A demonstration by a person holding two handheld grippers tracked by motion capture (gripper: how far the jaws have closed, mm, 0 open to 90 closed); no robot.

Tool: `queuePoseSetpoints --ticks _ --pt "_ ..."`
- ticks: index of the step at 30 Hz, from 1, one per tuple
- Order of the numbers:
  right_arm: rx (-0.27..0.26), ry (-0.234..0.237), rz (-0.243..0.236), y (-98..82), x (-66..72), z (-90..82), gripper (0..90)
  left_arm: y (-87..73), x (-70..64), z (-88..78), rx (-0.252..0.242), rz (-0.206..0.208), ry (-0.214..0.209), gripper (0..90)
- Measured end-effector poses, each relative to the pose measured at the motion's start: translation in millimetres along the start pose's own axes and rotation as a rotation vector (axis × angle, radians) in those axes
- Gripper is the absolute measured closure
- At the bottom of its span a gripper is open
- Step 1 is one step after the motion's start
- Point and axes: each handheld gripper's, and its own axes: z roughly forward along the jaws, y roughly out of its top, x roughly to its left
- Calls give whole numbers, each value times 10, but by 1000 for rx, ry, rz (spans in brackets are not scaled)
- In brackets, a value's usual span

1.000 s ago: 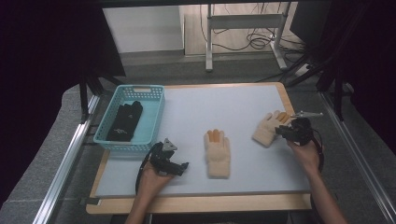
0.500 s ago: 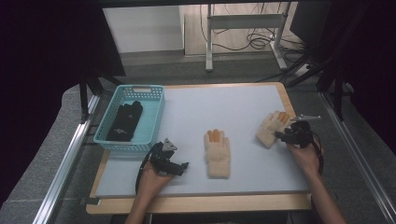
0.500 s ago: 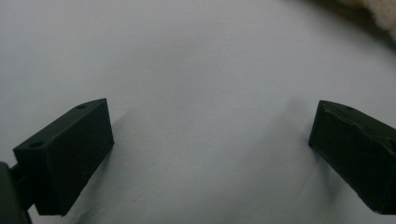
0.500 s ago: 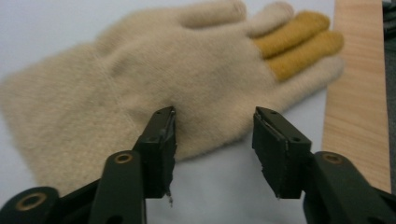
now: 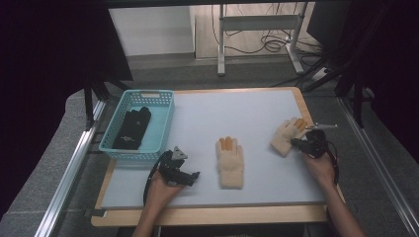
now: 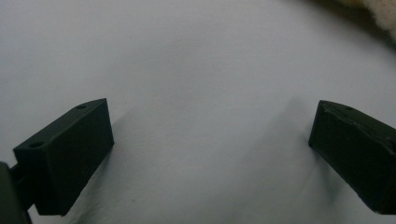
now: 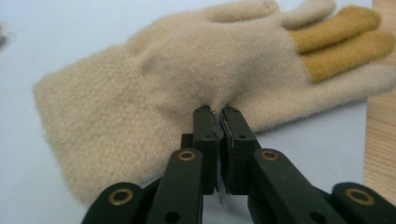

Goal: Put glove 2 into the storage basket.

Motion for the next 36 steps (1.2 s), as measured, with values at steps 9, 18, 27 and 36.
queuePoseSetpoints --ticks 9,18,27,36 --pt "-36 -11 -62 202 123 -259 865 0 0 0 0 -1 0 1" --pt "-40 -9 -108 484 279 -252 864 0 0 0 0 -1 0 1" --pt "-56 26 -166 807 602 -54 860 0 0 0 0 -1 0 1" --pt "-63 102 -212 975 968 202 691 -1 -1 0 -1 -1 0 1"
